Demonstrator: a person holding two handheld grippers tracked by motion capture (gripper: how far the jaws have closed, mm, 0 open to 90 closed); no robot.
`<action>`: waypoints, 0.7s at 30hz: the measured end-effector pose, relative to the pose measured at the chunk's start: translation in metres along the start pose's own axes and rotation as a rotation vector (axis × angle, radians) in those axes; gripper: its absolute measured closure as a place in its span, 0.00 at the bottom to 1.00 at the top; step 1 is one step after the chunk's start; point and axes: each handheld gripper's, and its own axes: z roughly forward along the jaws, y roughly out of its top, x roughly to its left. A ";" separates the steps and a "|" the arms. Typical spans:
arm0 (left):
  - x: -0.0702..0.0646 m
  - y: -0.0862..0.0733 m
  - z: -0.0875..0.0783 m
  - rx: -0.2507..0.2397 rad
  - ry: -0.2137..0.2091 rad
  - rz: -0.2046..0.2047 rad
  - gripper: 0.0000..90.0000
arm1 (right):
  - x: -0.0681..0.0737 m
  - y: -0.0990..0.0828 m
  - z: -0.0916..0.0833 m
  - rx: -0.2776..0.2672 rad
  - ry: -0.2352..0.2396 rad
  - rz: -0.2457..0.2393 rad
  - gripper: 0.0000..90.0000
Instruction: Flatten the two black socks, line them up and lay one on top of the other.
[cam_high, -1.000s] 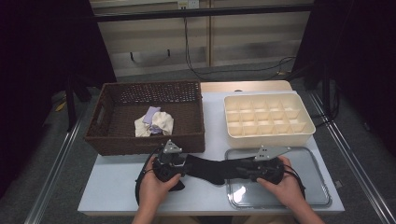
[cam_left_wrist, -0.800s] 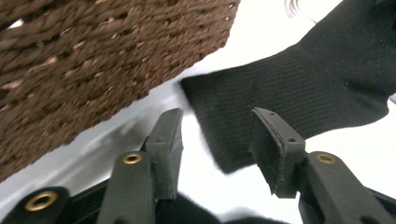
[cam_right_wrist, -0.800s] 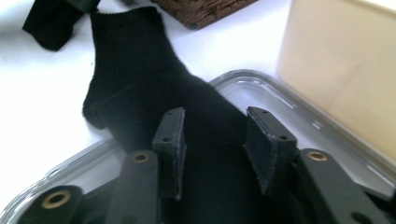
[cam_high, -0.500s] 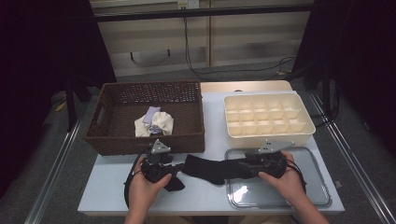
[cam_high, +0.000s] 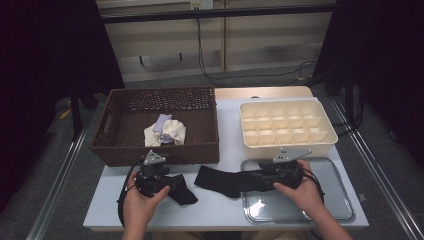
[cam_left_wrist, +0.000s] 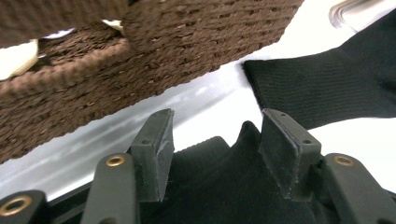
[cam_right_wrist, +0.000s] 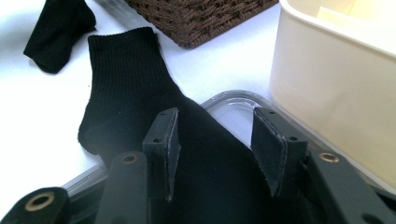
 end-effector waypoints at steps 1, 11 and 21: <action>0.001 -0.001 -0.001 0.006 0.011 0.005 0.46 | 0.000 0.000 0.000 0.000 0.001 0.001 0.58; -0.009 -0.012 0.021 0.140 0.004 0.057 0.62 | 0.003 0.001 0.000 0.004 0.007 -0.016 0.58; -0.015 0.002 0.008 0.130 -0.080 0.120 0.90 | 0.002 0.000 -0.001 0.002 0.004 -0.010 0.58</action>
